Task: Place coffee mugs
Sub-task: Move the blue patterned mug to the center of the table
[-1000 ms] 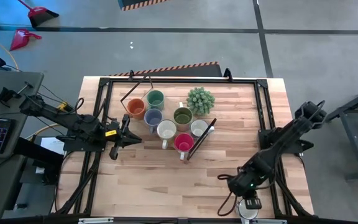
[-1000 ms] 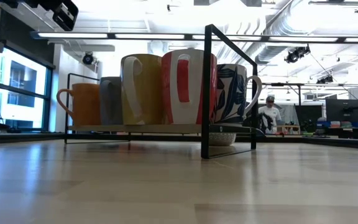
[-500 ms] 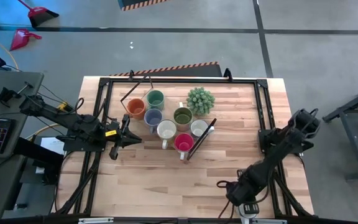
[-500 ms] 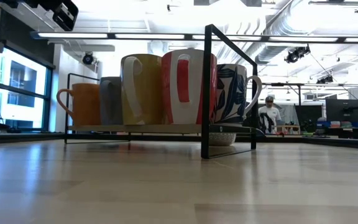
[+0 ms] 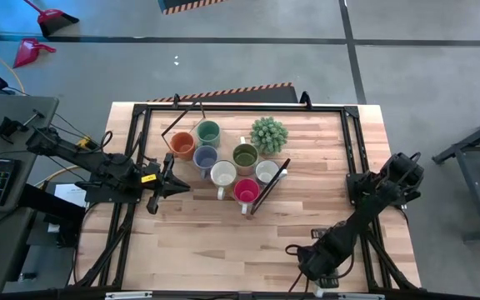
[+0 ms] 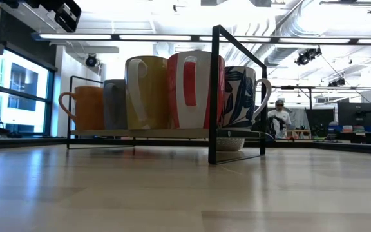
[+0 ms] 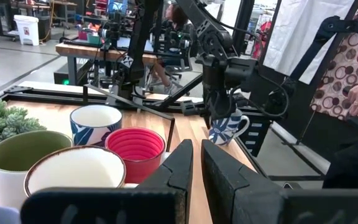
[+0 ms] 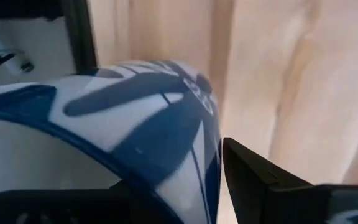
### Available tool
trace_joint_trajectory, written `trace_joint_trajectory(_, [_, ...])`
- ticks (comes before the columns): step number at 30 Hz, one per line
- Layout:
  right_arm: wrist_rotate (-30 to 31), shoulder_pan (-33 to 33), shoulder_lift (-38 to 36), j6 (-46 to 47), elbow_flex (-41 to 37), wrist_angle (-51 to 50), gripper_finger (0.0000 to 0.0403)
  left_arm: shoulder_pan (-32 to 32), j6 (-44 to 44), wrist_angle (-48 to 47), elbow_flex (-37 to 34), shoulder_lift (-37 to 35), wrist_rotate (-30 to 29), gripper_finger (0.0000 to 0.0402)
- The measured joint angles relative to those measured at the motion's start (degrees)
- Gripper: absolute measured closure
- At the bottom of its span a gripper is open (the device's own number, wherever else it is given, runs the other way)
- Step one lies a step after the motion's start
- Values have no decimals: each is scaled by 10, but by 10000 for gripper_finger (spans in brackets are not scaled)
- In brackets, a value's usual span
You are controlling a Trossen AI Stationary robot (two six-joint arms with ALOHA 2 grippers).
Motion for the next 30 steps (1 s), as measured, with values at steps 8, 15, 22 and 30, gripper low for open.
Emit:
trace_joint_trajectory(8, [79,-13,0,1,0,-1,351,0,0,0,0,0,0,381])
trace_joint_trajectory(15, [212,-40,-1,32,1,1,388,0,0,0,0,0,0,381])
trace_joint_trajectory(22, [303,-63,-2,37,16,1,396,0,2,0,0,0,11,381])
trace_joint_trajectory(30, [422,-66,-48,50,130,-96,398,0,5,0,0,0,20,381])
